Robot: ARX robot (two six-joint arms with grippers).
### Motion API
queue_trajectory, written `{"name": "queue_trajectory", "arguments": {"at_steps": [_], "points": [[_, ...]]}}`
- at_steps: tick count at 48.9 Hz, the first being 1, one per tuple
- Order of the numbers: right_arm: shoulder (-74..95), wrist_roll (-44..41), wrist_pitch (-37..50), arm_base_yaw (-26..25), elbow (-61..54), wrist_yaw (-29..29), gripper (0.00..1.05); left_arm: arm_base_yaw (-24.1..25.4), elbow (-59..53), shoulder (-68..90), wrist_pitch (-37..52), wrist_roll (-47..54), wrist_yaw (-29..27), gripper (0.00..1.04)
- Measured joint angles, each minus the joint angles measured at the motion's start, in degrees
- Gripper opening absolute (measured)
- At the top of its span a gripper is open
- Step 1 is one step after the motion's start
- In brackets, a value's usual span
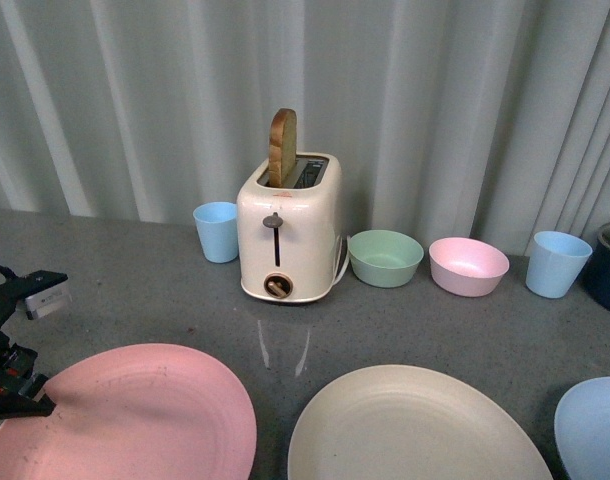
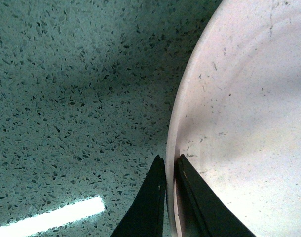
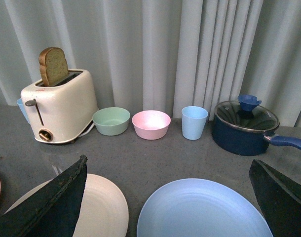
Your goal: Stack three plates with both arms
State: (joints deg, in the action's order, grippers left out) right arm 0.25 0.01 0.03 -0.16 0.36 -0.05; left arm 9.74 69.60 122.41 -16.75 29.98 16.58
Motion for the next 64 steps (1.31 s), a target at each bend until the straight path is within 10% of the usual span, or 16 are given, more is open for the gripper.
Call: {"name": "queue_trajectory", "arguments": {"at_steps": [29, 64], "points": [[0.0, 0.0, 0.0, 0.0, 0.0, 0.0, 0.97, -1.7, 9.86, -10.19, -10.51, -12.79, 9.2, 0.04], [0.0, 0.0, 0.0, 0.0, 0.0, -0.02, 0.97, -25.53, 9.18, -6.71, -5.38, -27.06, 9.11, 0.04]]}}
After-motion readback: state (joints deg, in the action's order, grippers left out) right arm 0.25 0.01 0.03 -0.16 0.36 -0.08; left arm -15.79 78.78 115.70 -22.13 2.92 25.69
